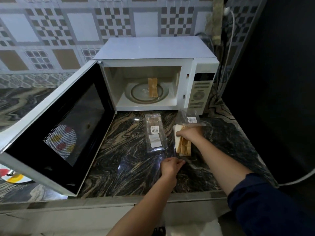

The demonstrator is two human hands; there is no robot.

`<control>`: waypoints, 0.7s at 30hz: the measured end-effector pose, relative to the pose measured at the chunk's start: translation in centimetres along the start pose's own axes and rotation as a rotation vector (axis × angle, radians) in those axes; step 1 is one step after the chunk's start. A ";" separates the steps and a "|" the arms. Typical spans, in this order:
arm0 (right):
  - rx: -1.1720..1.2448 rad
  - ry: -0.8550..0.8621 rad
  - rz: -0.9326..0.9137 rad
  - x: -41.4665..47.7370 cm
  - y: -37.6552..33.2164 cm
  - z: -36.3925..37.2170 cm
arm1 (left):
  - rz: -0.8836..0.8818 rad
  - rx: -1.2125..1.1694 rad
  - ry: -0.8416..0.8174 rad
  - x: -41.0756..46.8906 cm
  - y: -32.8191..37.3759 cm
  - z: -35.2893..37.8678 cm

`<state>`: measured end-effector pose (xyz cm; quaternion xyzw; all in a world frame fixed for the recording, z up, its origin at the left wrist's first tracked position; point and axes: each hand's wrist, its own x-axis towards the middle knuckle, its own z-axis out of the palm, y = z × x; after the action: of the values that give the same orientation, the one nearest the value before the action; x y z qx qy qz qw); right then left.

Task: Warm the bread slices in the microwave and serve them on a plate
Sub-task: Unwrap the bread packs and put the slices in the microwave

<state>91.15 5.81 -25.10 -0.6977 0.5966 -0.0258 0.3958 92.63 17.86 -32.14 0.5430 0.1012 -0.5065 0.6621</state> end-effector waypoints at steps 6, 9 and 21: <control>-0.038 0.124 -0.204 -1.6 1.3 -1.7 | 0.062 0.102 0.031 0.7 -0.8 1.0; -0.047 0.150 -0.252 -2.7 3.1 -2.8 | 0.114 0.147 0.054 0.9 -1.2 1.4; -0.006 0.269 -0.216 -6.4 11.7 -7.8 | 0.328 0.602 0.178 0.0 -1.9 2.5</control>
<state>75.83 7.46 -23.78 -0.7491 0.5659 -0.1595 0.3051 90.16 16.03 -32.33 0.7649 -0.0839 -0.3512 0.5334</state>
